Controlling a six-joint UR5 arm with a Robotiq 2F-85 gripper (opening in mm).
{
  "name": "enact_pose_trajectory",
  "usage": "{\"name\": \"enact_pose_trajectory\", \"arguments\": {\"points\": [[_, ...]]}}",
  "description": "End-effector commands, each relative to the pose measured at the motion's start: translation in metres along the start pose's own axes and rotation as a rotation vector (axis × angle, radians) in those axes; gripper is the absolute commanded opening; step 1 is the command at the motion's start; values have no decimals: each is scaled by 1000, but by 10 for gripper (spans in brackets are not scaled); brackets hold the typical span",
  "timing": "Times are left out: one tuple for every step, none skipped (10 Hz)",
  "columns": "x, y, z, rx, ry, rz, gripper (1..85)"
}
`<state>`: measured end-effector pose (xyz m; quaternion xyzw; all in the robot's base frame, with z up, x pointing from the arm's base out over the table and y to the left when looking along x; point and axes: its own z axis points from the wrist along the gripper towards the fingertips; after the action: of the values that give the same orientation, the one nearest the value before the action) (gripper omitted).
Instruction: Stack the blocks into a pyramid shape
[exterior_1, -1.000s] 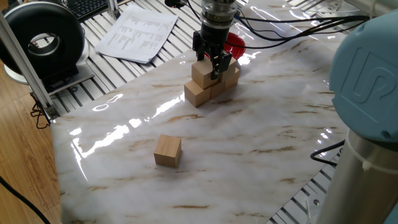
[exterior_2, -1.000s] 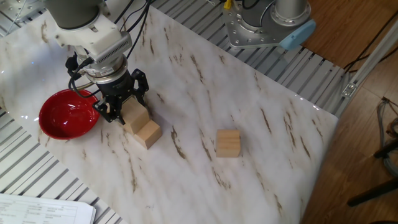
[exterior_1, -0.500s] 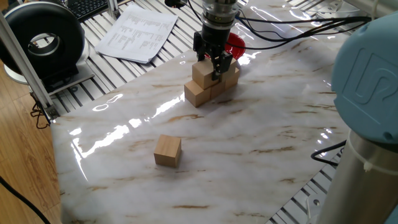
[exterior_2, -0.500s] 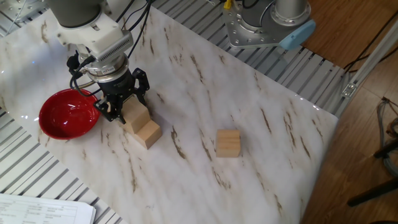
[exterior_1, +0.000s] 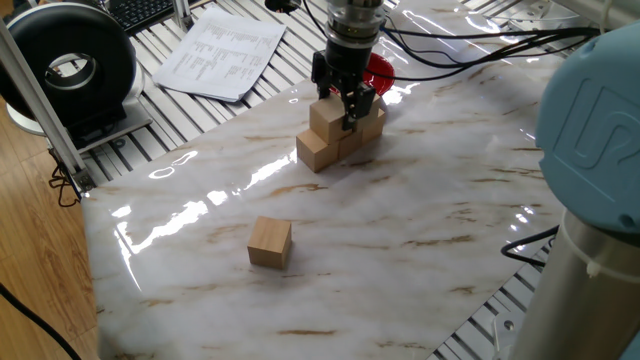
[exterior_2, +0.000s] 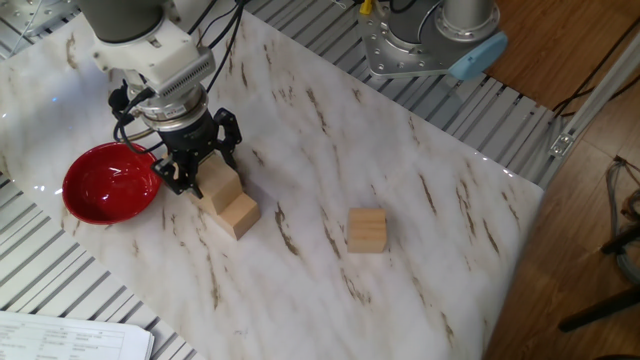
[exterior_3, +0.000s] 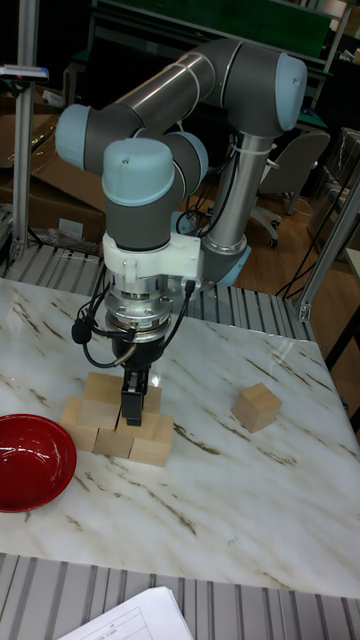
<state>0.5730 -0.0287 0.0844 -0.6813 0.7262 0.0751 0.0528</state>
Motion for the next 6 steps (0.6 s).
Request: {"name": "enact_pose_trajectory", "arguments": {"points": [[-3, 1, -2, 2, -15, 5, 680], [-3, 1, -2, 2, -15, 5, 680], [-3, 1, -2, 1, -16, 5, 683], [-3, 2, -2, 0, -18, 3, 687], [-3, 2, -2, 0, -18, 3, 687], [-3, 2, -2, 0, -18, 3, 687]]}}
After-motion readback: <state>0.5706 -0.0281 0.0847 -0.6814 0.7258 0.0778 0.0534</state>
